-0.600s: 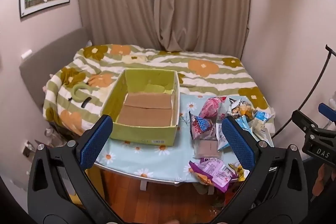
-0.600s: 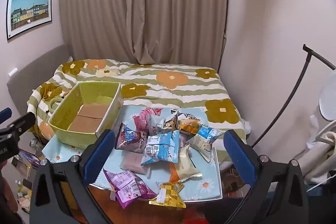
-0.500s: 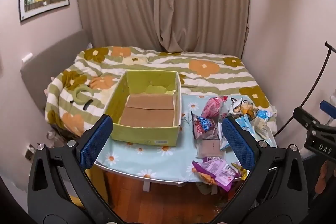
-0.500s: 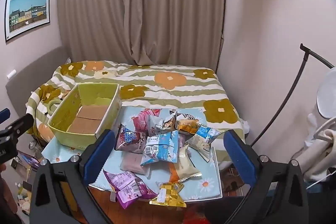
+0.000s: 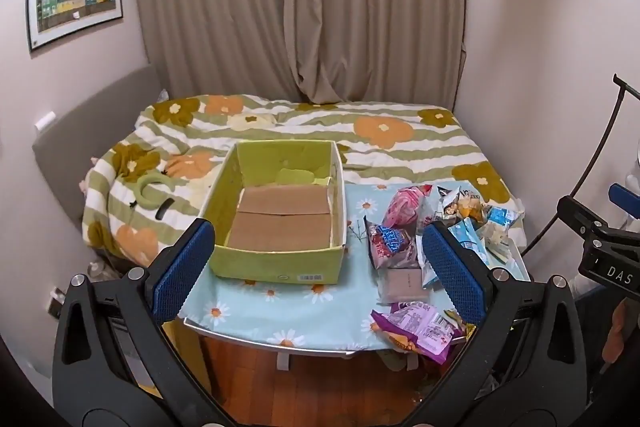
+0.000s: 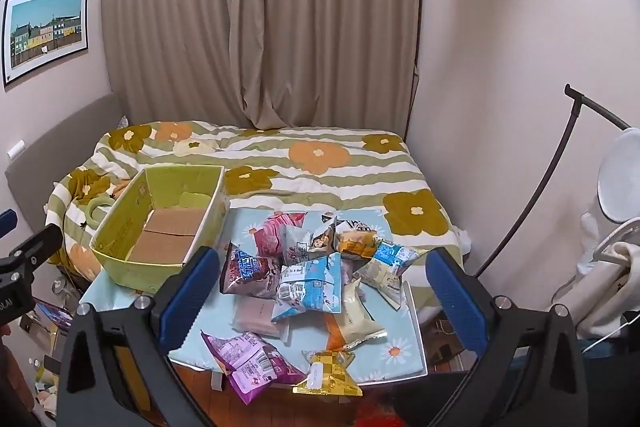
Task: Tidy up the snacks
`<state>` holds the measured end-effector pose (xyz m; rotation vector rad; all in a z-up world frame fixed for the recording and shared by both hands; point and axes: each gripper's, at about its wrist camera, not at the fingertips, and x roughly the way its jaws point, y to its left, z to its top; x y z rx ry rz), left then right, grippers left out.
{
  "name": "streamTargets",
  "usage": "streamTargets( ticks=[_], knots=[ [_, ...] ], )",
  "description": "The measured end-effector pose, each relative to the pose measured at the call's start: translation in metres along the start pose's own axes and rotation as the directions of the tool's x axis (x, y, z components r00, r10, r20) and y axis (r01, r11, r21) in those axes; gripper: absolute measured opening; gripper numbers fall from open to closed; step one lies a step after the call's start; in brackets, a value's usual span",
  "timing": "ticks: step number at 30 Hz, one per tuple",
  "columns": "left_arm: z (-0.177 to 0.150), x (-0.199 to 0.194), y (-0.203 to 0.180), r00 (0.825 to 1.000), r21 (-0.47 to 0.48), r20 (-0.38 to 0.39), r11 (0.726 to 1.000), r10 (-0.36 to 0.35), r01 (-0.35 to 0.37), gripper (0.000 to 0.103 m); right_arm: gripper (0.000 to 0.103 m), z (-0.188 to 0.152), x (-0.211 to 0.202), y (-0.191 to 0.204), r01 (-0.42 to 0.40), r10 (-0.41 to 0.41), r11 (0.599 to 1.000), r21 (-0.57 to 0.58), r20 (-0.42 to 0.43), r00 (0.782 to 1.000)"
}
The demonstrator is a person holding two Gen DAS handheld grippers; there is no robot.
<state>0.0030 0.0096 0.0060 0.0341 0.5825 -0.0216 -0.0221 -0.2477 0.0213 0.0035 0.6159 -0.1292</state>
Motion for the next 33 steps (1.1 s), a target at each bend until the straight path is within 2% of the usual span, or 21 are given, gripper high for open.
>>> streamTargets(
  ticks=[33],
  knots=[
    [0.005,0.006,-0.013,1.000,0.021,-0.013,1.000,-0.020,0.021,0.102,0.103,-0.002,0.002,-0.003,-0.005,0.005,1.000,0.007,-0.003,1.000]
  ],
)
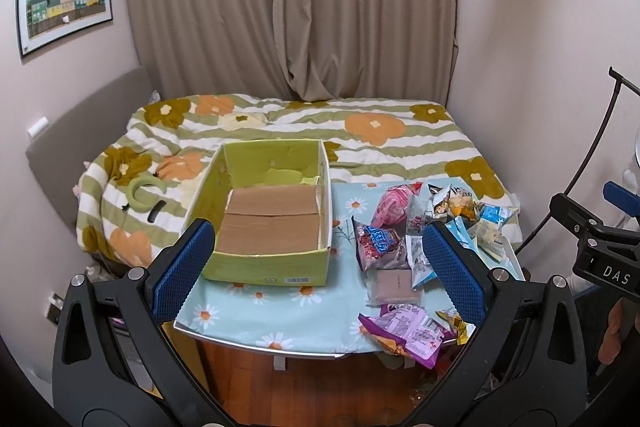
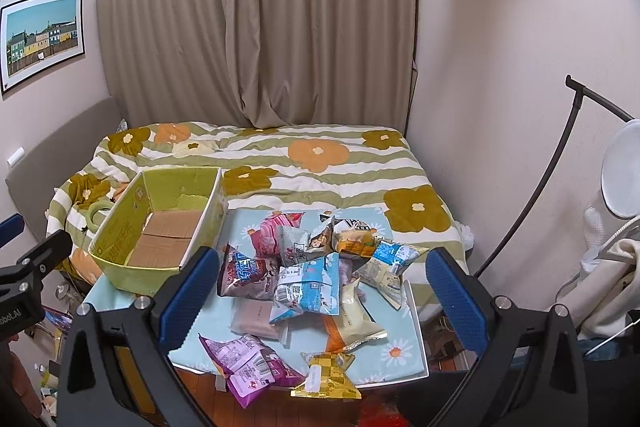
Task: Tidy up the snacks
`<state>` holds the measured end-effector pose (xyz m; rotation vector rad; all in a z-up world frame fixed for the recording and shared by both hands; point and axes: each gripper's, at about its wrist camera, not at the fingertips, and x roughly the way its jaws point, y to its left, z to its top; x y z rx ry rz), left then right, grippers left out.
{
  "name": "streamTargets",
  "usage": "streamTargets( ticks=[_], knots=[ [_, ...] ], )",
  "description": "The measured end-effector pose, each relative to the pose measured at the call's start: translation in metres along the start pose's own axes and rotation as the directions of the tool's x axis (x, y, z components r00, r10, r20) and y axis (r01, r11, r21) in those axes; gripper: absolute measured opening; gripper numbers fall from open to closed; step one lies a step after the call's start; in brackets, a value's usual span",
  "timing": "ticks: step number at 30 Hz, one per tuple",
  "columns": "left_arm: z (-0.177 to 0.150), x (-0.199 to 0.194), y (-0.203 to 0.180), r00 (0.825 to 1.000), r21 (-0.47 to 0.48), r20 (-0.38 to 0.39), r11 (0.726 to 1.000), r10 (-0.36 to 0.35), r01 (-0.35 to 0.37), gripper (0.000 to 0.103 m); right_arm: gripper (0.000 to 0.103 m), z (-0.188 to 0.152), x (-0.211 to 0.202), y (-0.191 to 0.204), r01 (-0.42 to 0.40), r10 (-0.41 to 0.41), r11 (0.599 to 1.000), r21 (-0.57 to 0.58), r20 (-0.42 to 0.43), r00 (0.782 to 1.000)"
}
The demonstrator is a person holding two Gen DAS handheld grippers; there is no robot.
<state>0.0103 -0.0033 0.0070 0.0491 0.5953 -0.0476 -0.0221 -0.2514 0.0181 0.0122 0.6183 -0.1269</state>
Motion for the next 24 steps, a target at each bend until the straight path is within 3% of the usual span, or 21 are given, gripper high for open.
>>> streamTargets(
  ticks=[24],
  knots=[
    [-0.0032,0.0026,-0.0073,1.000,0.000,-0.006,1.000,-0.001,0.001,0.102,0.103,-0.0003,0.0014,0.0014,0.002,-0.002,1.000,0.003,-0.001,1.000]
  ],
)
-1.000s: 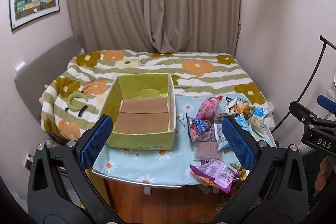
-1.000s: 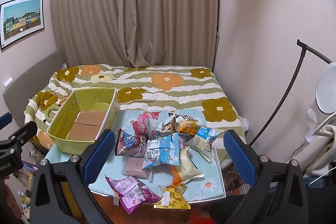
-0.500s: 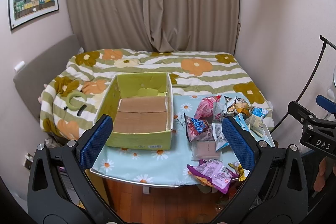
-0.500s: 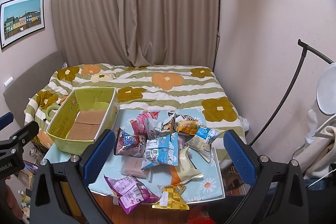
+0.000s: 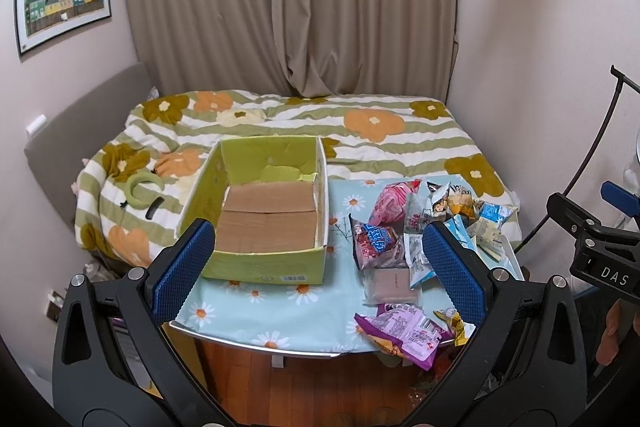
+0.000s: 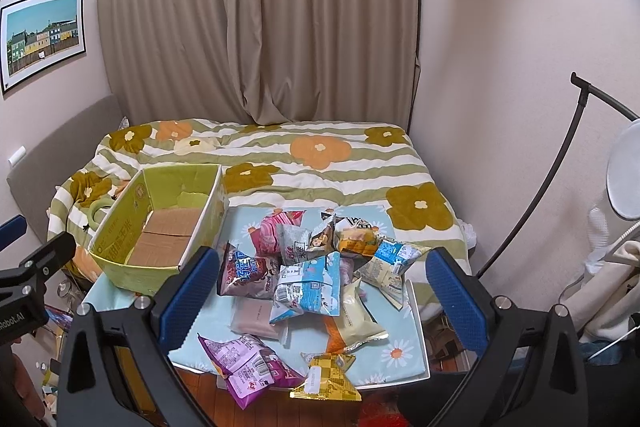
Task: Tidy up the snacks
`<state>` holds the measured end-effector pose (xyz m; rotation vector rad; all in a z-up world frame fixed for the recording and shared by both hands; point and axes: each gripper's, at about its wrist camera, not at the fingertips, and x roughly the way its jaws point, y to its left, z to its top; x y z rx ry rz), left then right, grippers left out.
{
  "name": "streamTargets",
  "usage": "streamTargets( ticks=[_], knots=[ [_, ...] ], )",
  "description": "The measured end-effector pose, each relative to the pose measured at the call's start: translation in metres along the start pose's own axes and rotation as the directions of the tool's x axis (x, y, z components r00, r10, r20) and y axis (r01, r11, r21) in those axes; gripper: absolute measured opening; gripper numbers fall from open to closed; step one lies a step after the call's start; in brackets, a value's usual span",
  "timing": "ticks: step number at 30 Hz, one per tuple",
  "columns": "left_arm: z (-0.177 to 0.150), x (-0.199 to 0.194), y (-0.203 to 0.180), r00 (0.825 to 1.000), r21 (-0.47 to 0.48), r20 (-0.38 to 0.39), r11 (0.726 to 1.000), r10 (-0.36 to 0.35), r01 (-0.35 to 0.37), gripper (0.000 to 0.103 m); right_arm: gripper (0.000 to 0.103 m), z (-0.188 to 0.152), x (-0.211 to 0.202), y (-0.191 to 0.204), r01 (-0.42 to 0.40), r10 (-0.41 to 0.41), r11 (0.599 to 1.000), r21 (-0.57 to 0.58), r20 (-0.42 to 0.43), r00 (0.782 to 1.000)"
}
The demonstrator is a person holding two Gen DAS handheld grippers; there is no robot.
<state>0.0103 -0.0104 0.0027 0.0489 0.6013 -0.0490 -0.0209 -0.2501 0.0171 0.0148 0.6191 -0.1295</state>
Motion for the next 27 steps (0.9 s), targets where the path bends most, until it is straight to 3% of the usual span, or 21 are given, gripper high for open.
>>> streamTargets(
  ticks=[21,27],
  knots=[
    [0.006,0.015,-0.004,0.998,0.013,-0.046,0.999,-0.030,0.031,0.102,0.103,-0.006,0.001,-0.006,0.005,-0.005,1.000,0.010,-0.012,1.000],
    [0.011,0.040,-0.012,0.981,0.056,-0.151,0.990,-0.118,0.128,0.102,0.103,-0.006,0.009,-0.013,0.023,-0.023,1.000,-0.002,-0.078,0.997]
  ],
)
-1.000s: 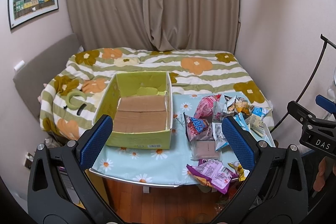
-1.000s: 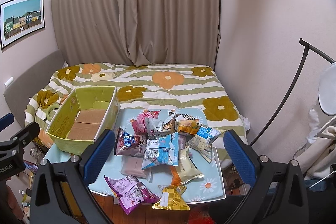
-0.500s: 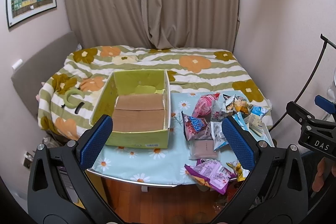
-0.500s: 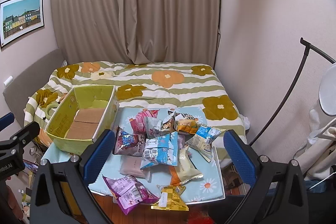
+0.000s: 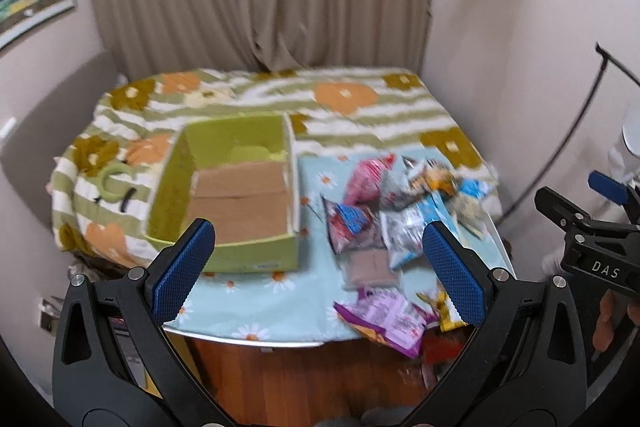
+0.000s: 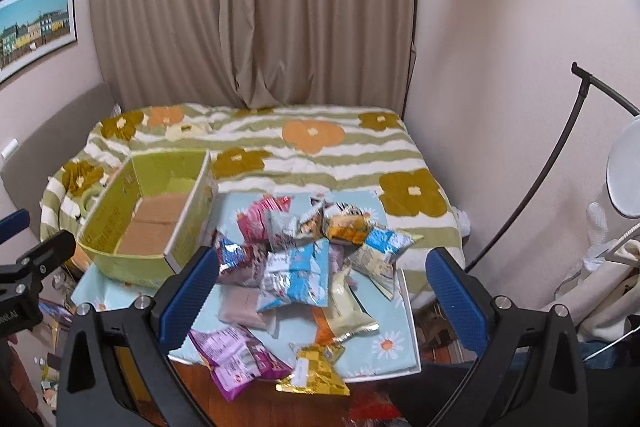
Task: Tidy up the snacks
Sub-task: 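Grasp the purple packet with the left tool while the right tool grasps the gold packet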
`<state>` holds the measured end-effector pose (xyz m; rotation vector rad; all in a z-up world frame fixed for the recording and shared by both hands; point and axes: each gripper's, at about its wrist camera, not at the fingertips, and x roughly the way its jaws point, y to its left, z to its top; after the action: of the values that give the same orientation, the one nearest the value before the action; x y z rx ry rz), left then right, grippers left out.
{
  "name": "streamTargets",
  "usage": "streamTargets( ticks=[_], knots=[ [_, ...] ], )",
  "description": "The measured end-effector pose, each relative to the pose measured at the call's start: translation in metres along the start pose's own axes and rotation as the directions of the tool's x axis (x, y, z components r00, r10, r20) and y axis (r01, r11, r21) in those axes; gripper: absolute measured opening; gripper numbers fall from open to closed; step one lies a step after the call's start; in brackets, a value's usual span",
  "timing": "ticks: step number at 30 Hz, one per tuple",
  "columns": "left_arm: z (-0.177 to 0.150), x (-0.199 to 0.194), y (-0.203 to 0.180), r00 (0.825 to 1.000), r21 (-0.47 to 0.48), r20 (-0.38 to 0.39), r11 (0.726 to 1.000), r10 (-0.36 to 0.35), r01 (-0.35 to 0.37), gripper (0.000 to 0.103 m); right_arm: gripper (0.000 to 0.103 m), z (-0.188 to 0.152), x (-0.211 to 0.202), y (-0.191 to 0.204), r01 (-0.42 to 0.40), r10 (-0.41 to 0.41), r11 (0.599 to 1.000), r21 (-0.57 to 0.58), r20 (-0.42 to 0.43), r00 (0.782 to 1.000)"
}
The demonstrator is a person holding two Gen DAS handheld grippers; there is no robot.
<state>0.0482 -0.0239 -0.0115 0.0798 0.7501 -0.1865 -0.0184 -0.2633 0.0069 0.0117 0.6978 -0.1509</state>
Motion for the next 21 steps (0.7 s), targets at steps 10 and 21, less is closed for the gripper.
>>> streamTargets(
  ticks=[10,21],
  knots=[
    [-0.037,0.102,-0.037,0.938,0.098,-0.311,0.977,-0.153,0.191,0.102,0.102,-0.033,0.044,-0.015,0.024,-0.020,1.000,0.017,-0.219,0.976],
    [-0.099,0.186,-0.042,0.836,-0.132,-0.508,0.978,-0.208,0.163,0.102,0.103,-0.089,0.123,-0.033,-0.044,0.098,0.990,0.133,-0.432,0.897]
  ],
)
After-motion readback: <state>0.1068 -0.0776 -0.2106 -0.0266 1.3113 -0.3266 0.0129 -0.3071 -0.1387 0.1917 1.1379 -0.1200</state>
